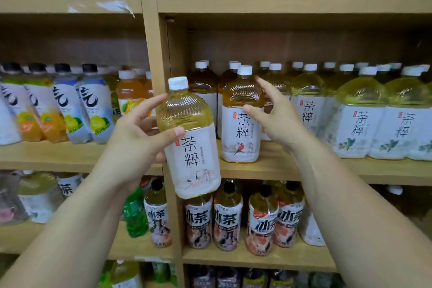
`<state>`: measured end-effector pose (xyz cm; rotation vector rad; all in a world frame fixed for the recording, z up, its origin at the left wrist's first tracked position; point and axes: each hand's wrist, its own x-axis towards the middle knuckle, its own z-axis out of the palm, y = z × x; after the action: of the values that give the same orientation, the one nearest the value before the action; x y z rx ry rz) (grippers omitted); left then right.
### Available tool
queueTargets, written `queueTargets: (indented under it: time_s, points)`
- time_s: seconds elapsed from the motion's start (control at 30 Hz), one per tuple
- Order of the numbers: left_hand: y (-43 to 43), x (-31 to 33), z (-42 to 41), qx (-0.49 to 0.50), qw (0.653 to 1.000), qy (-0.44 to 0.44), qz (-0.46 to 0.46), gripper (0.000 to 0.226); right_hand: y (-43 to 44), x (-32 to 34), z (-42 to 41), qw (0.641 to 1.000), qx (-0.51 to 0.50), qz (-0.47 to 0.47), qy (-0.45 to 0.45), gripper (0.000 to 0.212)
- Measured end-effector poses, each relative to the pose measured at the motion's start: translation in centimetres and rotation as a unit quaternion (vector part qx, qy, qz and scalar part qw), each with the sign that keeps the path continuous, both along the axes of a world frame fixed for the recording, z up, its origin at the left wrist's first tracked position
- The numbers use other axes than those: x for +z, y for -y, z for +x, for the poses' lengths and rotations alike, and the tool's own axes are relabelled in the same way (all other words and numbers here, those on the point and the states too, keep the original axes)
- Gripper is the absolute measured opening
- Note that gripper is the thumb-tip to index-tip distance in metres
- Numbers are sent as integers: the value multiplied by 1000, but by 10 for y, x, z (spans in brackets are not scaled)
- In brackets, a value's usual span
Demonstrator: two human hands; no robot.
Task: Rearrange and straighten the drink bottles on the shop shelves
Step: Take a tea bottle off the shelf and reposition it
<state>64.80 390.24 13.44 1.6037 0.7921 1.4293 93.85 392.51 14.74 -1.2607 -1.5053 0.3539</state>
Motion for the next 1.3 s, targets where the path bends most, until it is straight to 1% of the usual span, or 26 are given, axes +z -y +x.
queueTargets:
  time_s: [0.07, 0.13, 0.23, 0.57, 0.8, 0.87, 0.97, 1.0, 1.07, 1.1, 1.17, 1.23, 1.3]
  points:
    - [-6, 3, 5, -4, 1000, -8, -1, 65, 1, -17, -3, 999, -23, 7, 22, 94]
    - [-12, 3, 8, -13, 1000, -4, -11, 67, 4, -39, -7, 999, -44, 4, 32, 112]
    - [-18, 2, 10, -31, 999, -7, -24, 73, 2, -62, -9, 996, -78, 25, 39, 120]
    - [-20, 2, 9, -47, 998, -5, -36, 75, -30, -62, -17, 992, -116, 24, 40, 115]
    - [-12, 1, 13, -38, 998, 3, -46, 75, -29, -61, -18, 994, -100, 21, 32, 108]
    - [-8, 1, 18, -37, 998, 14, -47, 73, -18, -62, -14, 996, -85, 28, 9, 94]
    - [-2, 5, 33, -47, 998, 27, -44, 67, 6, -65, 0, 996, -69, 40, -32, 57]
    - [-1, 7, 40, -51, 997, 29, -41, 67, 15, -65, 4, 997, -53, 42, -49, 50]
    - [0, 11, 57, -61, 997, 30, -40, 69, 35, -63, 14, 995, -7, 48, -82, 53]
    - [0, 14, 68, -66, 997, 29, -39, 71, 43, -61, 18, 995, 13, 51, -85, 55]
    - [0, 19, 90, -78, 996, 17, -31, 72, 55, -57, 26, 996, 44, 43, -59, 68]
    - [-4, 22, 115, -91, 996, -1, -20, 68, 62, -56, 36, 998, 43, 31, -24, 86]
    - [-10, 23, 140, -104, 994, -8, -25, 63, 64, -58, 48, 999, 10, 31, -13, 90]
